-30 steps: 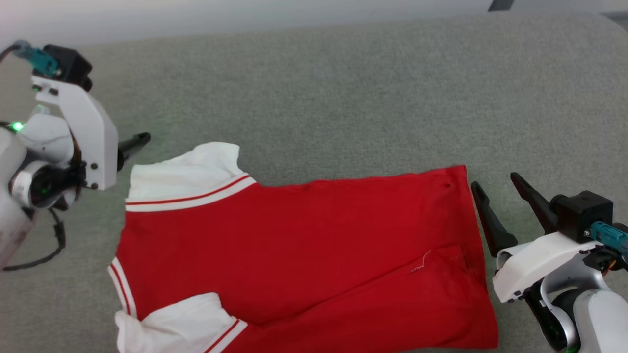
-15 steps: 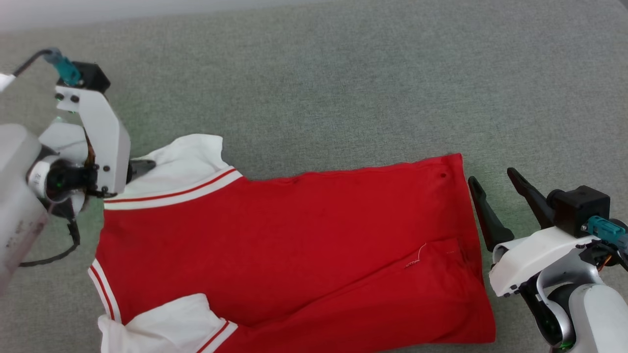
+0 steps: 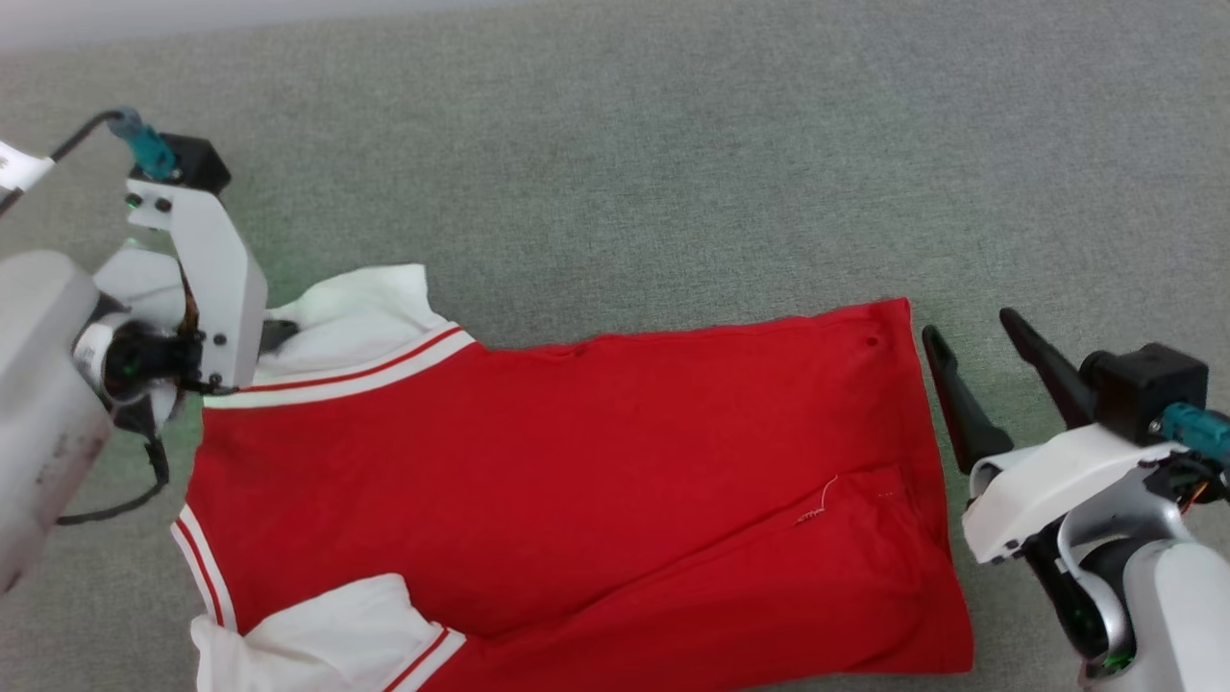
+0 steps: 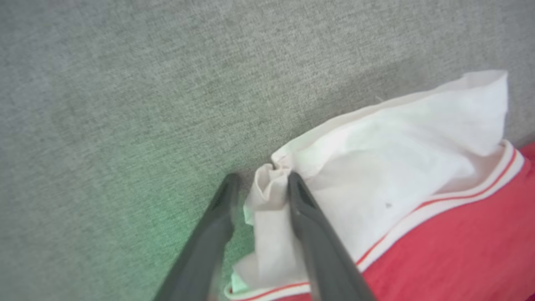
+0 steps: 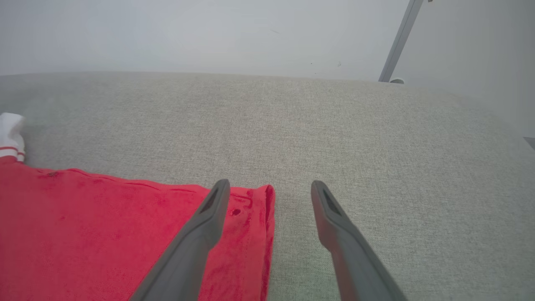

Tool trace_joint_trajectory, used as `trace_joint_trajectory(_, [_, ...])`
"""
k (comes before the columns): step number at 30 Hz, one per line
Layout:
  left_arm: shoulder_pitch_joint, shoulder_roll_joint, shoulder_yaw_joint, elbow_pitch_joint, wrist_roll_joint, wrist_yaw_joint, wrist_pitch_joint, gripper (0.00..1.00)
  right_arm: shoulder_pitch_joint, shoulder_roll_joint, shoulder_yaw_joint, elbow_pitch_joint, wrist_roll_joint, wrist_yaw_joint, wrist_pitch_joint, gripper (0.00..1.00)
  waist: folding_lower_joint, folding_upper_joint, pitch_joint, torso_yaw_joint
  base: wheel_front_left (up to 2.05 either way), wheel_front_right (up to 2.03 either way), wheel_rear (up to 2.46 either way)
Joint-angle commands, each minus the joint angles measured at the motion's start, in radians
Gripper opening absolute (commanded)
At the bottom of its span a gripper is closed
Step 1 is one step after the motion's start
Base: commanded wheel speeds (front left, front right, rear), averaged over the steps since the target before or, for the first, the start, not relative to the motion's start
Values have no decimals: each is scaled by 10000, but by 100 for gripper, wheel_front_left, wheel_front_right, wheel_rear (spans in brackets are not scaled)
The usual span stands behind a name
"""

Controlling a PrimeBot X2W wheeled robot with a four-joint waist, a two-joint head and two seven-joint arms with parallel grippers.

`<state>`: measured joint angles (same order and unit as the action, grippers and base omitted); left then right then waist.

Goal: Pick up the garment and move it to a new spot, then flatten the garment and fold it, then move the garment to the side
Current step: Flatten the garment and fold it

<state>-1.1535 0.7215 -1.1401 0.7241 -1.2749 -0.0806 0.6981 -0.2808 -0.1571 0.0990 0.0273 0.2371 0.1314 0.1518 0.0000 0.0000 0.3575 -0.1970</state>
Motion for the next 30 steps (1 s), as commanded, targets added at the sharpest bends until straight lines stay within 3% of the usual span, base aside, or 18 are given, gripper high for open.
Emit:
trace_joint_trajectory(1, [494,-213,-270,63,60,-134,24,0,-170,17,-114,-79,-32,-16,124,100,0,0,-16,10,0,0,0])
trace_joint_trajectory(5, [396,-306,-256,127,85,-279,-151,0,-278,24,-236,-86,40,-16,698,100,0,0,-70,62,0,0,0])
trace_joint_trajectory(13, [299,-554,-297,196,67,-447,-369,0,-1129,-247,-65,671,719,-16,3059,100,0,0,-194,265,0,0,0])
trace_joint_trajectory(20, [135,-741,-347,202,93,-490,-542,0,-2197,-584,397,2134,1504,-16,4928,100,0,0,-182,525,0,0,0])
trace_joint_trajectory(28, [-17,-927,-375,72,2,-508,-819,0,-3405,-692,1088,4052,2102,-16,5876,100,0,0,-138,720,0,0,0])
trace_joint_trajectory(29, [-19,-937,-382,27,-19,-508,-866,0,-3513,-674,1144,4273,2202,-16,5964,27,0,0,-141,734,0,0,0])
trace_joint_trajectory(30, [-18,-932,-388,-9,-42,-510,-899,0,-3604,-714,1262,4488,2207,-16,6106,0,0,0,-146,752,0,0,0])
